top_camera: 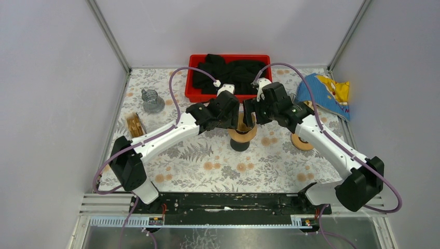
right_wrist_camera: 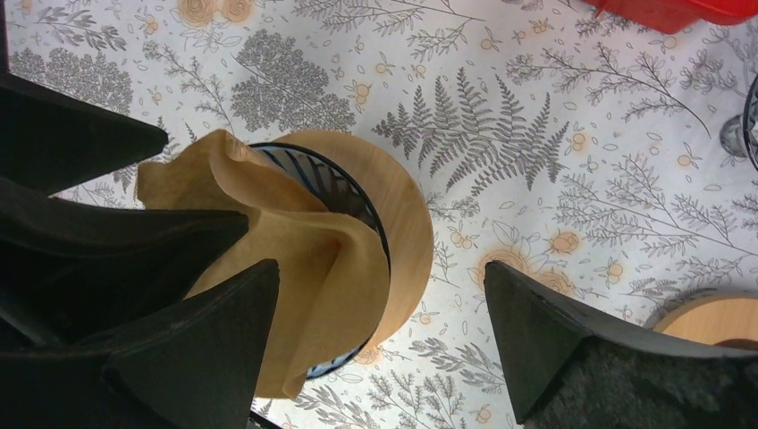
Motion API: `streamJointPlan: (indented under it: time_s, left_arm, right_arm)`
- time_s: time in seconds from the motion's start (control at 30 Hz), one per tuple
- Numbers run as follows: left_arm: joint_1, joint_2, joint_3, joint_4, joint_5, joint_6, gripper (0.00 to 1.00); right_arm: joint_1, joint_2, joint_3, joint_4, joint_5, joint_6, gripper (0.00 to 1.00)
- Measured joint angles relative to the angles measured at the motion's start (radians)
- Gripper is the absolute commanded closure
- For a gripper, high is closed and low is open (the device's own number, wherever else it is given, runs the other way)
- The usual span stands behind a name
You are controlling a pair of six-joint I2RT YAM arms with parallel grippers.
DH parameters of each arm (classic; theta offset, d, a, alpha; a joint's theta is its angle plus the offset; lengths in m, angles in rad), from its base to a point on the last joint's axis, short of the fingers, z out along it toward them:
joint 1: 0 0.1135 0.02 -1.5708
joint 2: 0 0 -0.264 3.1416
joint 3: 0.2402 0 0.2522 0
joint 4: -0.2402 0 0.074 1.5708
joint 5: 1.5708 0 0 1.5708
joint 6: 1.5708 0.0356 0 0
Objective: Place the coffee filter in the dripper
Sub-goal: Place the coffee filter in the coffee dripper.
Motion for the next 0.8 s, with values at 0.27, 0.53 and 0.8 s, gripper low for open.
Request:
streamJointPlan:
  time_s: [0.27,0.53,0.8]
  left_arm:
    - [0.0,0.0,-0.002,-0.004,-0.001,-0.001,0.3]
    - [0.006,0.0,-0.004,-0.005,0.003,0.001,0.3]
    - [0.006,0.0,-0.017,0.011,0.005,0.0,0.3]
  right_arm:
    - [0.0,0.082,0.026,0.024,-0.04,-0.028,0.03]
    - [-0.018,0.141,0.032,0.033,-0.019,-0.042,0.03]
    - [-0.043,0.145,0.031,0.038,-0.006,-0.011,0.03]
